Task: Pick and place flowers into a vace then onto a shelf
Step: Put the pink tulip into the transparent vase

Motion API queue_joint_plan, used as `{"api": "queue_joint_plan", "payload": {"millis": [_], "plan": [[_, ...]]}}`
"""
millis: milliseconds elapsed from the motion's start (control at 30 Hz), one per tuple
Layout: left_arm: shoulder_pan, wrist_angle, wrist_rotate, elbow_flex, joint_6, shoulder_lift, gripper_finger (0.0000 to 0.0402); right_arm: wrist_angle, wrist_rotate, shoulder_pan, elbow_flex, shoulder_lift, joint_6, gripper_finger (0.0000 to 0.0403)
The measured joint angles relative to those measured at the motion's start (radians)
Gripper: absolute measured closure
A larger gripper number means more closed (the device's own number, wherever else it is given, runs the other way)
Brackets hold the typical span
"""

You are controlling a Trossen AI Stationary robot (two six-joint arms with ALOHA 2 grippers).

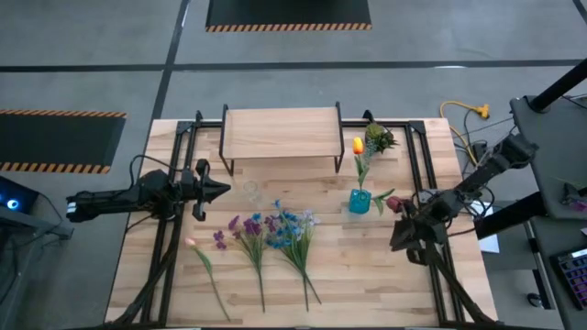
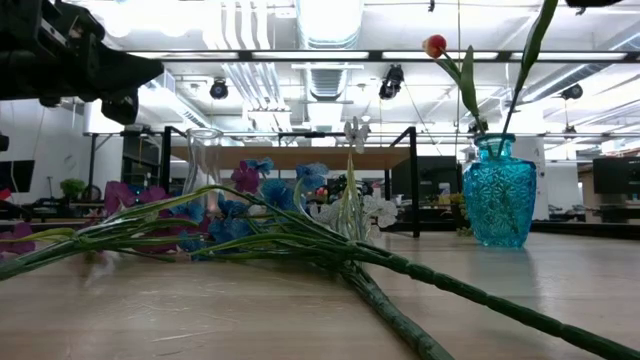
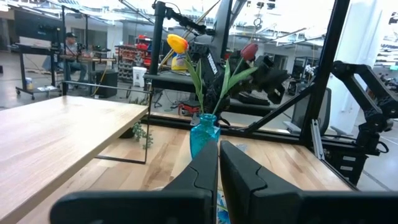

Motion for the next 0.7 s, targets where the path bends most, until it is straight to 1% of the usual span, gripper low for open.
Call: {"api": "queue_joint_plan", "payload": {"millis": [200,233,267,367,400,433,533,700], "plan": [[0.0,-0.001,0.001,0.0,0.0,0.0,0.0402,0.119,0.002,0.0,0.0,-0.036,-0.131,0.0377],[0.0,0.0,0.001,0.0,0.0,0.0,0.0402,0.139,0.015,0.0,0.0,-0.042,-0.148,0.0379],[0.0,0.0,0.001,0.0,0.0,0.0,0.0402,0.165,0.047,0.0,0.0,-0.051,-0.157,0.0382],[0.0,0.0,0.001,0.0,0.0,0.0,0.0402,0.204,0.197,-0.001,0.0,-0.07,-0.147,0.0389],[0.0,0.0,0.001,0.0,0.0,0.0,0.0402,0.185,0.224,-0.003,0.0,-0.076,-0.131,0.0391],[0.0,0.0,0.001,0.0,0.0,0.0,0.0402,0.15,0.225,-0.005,0.001,-0.082,-0.115,0.0393],[0.0,0.0,0.001,0.0,0.0,0.0,0.0402,-0.003,0.173,-0.006,0.0,-0.1,-0.046,0.0394],[0.0,0.002,0.001,0.0,0.001,0.0,0.0402,-0.167,0.159,-0.02,0.0,-0.111,0.18,0.0394]]}}
